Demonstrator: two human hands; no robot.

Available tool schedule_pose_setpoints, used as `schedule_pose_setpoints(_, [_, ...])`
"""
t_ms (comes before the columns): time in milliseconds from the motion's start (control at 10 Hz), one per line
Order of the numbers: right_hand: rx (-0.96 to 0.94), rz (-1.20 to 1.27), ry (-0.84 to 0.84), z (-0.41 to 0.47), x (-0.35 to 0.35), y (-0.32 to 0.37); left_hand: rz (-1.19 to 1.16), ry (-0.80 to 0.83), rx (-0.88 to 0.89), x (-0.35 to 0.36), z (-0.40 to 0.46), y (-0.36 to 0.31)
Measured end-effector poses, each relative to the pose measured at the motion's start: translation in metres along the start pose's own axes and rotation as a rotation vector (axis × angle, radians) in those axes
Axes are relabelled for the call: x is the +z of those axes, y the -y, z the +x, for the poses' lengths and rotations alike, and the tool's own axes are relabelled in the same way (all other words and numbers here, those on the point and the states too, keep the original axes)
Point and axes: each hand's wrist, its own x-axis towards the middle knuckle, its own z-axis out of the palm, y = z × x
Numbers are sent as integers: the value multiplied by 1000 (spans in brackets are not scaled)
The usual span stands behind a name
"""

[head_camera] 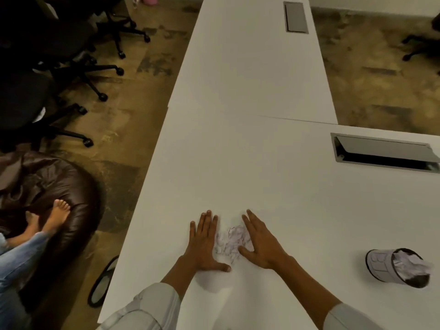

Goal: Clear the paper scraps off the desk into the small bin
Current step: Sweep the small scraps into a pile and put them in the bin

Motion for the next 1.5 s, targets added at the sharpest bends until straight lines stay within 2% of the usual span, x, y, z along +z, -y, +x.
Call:
schedule_pose_setpoints(100, [-2, -127, 116, 0, 9, -2, 31, -32, 61, 7, -8, -5])
schedule_pose_setpoints(300, [-82, -252, 62, -4, 27, 11, 87, -41, 133, 14, -21, -13])
schedule_pose_setpoints(500, [-28, -359, -14, -13, 33, 20, -103, -71, 98, 23, -30, -28])
schedule_pose_setpoints(600, [-35, -381, -9, -10, 26, 21, -146, -136, 72, 13, -38, -43])
schedule_pose_setpoints(700, [-21, -323, -12, -4, 24, 16, -159, -125, -9, 12, -35, -49])
schedule_pose_setpoints(800, [73, -146, -56, 1, 22, 12, -151, -161, -24, 17, -26, -43])
schedule_pose_setpoints(900, [224, 165, -71, 1, 19, 4, -176, -191, -20, 11, -23, -43])
schedule_pose_setpoints(1000, [263, 442, -194, -9, 8, 2, -170, -303, -20, -4, -22, -53])
schedule_pose_setpoints(1100, [265, 544, -361, -24, -10, 3, -145, -371, 38, -18, -17, -69])
schedule_pose_setpoints(1200, [323, 635, -456, -44, -26, -7, -186, -371, 116, -29, -6, -93])
schedule_pose_setpoints(1300, [425, 761, -507, -71, -45, -23, -201, -381, 156, -36, 8, -117])
schedule_pose_setpoints(1400, [503, 825, -558, -105, -72, -47, -147, -353, 303, -33, 27, -146])
schedule_pose_setpoints(1500, [575, 822, -629, -142, -97, -78, -227, -308, 317, -35, 37, -187])
